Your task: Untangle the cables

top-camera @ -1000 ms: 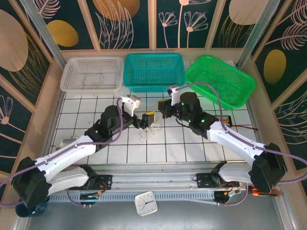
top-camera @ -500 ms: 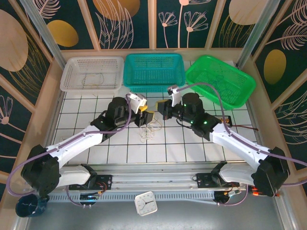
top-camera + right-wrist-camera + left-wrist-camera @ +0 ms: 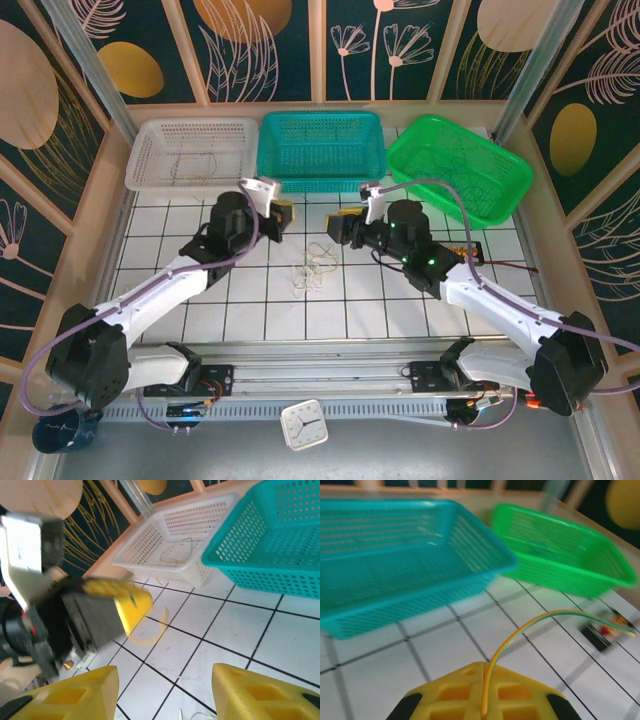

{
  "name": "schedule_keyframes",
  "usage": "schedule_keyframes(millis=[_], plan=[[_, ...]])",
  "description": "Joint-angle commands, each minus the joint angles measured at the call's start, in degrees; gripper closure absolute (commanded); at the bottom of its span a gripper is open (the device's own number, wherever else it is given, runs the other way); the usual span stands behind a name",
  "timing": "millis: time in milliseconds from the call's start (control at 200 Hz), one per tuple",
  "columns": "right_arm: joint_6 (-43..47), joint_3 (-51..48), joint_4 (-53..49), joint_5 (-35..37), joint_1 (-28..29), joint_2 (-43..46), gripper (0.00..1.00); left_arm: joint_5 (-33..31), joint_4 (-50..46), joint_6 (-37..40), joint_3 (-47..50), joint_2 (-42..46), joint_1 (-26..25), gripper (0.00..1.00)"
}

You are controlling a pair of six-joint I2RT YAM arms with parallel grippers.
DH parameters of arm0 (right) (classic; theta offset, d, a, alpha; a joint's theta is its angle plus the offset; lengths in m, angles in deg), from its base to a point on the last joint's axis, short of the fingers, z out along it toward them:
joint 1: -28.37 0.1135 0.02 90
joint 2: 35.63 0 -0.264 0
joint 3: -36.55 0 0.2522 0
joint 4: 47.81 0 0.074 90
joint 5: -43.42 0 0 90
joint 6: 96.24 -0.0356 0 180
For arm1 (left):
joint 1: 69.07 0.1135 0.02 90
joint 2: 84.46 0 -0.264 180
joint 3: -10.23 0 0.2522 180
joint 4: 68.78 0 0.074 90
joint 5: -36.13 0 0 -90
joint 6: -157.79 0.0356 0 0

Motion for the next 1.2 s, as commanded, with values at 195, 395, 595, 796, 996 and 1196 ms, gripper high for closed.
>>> schedule_keyframes(millis=[195,395,595,796,996,1196], plan=[[-7.15,-5.58,6.23,2.40,-0.59,-2.74,0.47,-2.95,1.31,-6.22,-16.64,-12.43,19.15,1.00],[-9.89,-8.91,8.28,3.72,-0.59,-5.08,0.46,-5.13,-2.97,-7.05,-32.47,-27.15,26.67,1.00],[-9.30,-9.14,5.77,6.06,-0.76,-7.16,0.46,-6.21,-8.43,-9.04,-46.89,-40.27,30.57,0.94],[-9.16,-9.54,5.22,7.01,-0.85,-9.22,0.47,-6.45,-13.89,-8.53,-55.09,-46.72,32.43,0.69],[-7.65,-8.20,5.11,3.47,-0.14,-12.72,0.47,-4.25,-14.95,-7.65,-54.91,-45.51,32.48,0.23],[-2.85,-4.01,1.23,1.36,3.67,-16.67,0.47,2.62,-13.79,-8.47,-50.77,-41.09,32.48,0.06]])
